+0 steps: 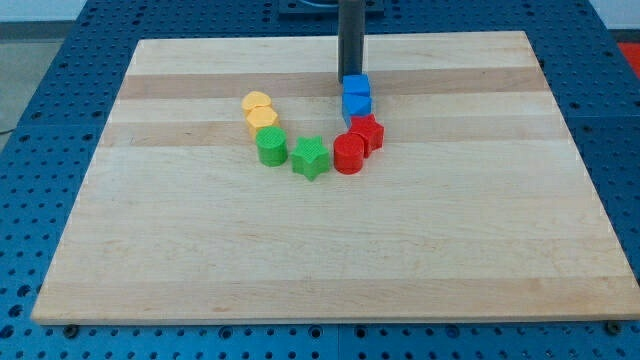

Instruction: Separate the blue cube and blue triangle

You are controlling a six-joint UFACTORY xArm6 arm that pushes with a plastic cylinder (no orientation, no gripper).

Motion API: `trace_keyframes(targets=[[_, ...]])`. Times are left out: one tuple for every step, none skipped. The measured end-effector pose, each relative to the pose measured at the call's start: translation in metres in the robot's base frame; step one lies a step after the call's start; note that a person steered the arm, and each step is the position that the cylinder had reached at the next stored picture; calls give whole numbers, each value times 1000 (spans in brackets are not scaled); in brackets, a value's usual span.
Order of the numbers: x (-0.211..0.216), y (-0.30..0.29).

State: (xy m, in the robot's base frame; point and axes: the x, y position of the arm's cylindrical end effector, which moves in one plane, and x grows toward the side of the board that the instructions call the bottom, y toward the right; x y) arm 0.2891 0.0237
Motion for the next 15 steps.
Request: trace_keyframes(targets=[[0, 0], [7, -21], [15, -23], [8, -23], [6, -23], [6, -23], [2, -48], [8, -76], [24, -86], [38, -75], [59, -62], [62, -31], [62, -20], [62, -6], [62, 28]])
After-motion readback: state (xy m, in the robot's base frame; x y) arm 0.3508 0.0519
